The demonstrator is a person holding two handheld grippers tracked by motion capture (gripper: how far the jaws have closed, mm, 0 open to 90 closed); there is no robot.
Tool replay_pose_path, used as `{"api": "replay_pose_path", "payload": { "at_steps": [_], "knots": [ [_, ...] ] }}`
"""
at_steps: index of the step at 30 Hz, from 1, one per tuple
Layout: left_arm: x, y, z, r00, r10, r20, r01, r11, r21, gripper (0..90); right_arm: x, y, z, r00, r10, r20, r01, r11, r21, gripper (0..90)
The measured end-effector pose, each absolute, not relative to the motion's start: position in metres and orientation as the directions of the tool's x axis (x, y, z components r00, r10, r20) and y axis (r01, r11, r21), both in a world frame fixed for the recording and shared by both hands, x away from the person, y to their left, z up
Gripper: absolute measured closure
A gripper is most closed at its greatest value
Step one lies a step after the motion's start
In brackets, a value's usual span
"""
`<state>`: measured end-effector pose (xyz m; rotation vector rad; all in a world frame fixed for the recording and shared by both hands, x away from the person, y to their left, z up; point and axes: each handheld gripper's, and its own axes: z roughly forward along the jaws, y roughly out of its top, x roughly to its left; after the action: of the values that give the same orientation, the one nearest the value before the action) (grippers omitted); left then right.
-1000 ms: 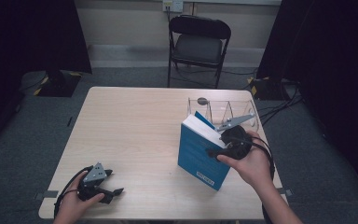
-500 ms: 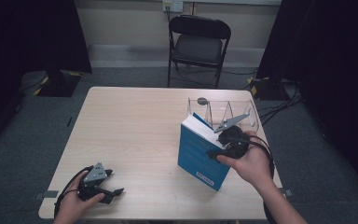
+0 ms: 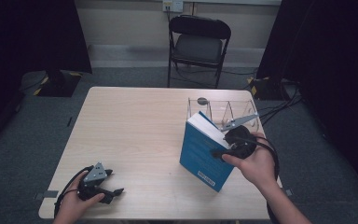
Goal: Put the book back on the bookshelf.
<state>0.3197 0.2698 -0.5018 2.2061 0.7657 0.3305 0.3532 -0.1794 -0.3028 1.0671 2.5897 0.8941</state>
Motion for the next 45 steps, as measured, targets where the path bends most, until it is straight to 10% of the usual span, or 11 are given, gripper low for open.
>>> {"api": "replay_pose_path", "payload": {
  "at_steps": [45],
  "knots": [
    [0.32, 0.269, -0.501, 0.788, 0.615, -0.006, 0.421, -0.532, 0.735, 11.9, 0.395, -0.183, -0.277, -0.493, 0.869, 0.056, 0.725, 0.374, 0.578, 61.6]
  ]
}}
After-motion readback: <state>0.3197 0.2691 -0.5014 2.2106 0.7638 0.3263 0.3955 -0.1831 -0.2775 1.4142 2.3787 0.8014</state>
